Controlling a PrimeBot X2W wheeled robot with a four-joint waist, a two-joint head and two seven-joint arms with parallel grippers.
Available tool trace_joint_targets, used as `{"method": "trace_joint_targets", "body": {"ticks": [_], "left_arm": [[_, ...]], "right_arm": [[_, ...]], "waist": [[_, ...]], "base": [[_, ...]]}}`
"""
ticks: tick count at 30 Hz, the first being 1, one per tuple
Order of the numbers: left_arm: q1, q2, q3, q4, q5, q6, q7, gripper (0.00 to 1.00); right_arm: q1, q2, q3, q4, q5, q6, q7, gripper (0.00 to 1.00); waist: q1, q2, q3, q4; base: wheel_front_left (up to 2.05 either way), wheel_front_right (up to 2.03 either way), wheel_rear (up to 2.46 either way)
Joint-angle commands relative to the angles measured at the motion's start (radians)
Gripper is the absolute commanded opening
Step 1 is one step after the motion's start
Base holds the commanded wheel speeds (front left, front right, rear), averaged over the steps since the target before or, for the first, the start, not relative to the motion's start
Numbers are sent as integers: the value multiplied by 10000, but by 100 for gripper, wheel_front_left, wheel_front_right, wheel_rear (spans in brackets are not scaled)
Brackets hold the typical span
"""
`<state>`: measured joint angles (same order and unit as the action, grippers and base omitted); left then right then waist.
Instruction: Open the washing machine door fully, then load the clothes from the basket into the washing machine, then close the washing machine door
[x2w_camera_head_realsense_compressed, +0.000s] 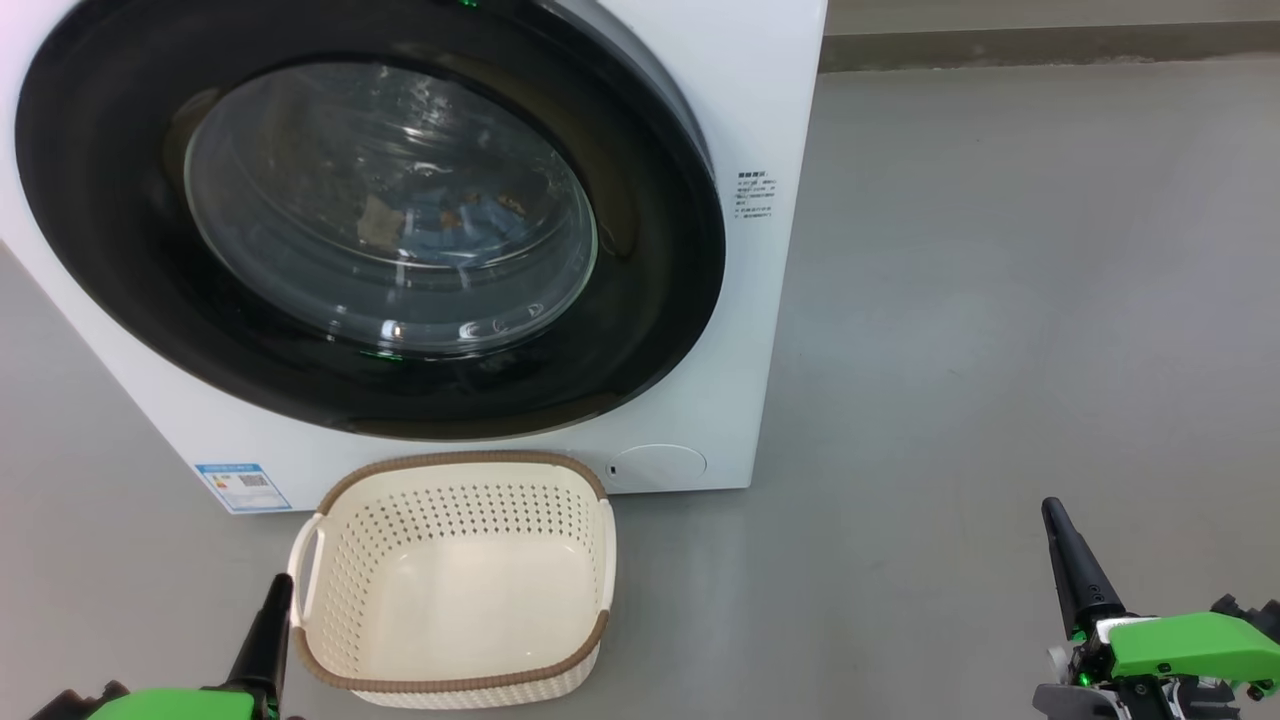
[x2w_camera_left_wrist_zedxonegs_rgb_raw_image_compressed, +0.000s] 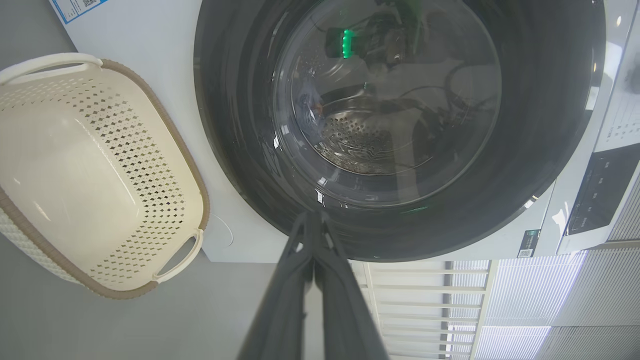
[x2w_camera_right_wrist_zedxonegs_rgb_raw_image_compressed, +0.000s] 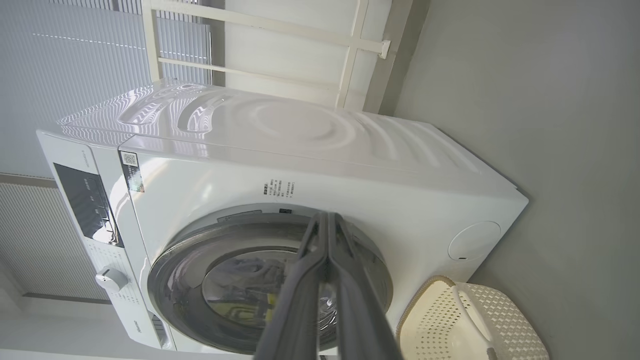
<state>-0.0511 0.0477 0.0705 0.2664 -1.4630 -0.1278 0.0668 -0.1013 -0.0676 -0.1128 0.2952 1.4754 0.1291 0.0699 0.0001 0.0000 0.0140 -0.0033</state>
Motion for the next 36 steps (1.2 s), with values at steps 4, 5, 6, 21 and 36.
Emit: {"method": "trace_joint_targets", "body": {"ticks": [4,5,6,21,36], "left_arm": [[-502,85,359,-207,-547,-27,199,0],[-510,79,367,-207,-648,-28,228,0],[-518,73,376,-207,-748,-28,258,0],[-571,32,437,-209,-1453,-29,467,0],[-571,30,438,-210,-1452,-29,468,0]], "right_arm": [[-86,27,99,-385,524,20,169,0],[-84,43,86,-398,613,19,198,0],[-82,59,74,-411,702,19,228,0],[-67,169,-15,-504,1327,16,437,0],[-67,170,-16,-504,1326,16,438,0]], "waist": [[-1,0,-35,11],[-1,0,-44,13],[-1,0,-52,16],[-1,0,-110,33],[-1,0,-110,33]], "base": [[0,0,0],[0,0,0],[0,0,0],[0,0,0],[0,0,0]]}}
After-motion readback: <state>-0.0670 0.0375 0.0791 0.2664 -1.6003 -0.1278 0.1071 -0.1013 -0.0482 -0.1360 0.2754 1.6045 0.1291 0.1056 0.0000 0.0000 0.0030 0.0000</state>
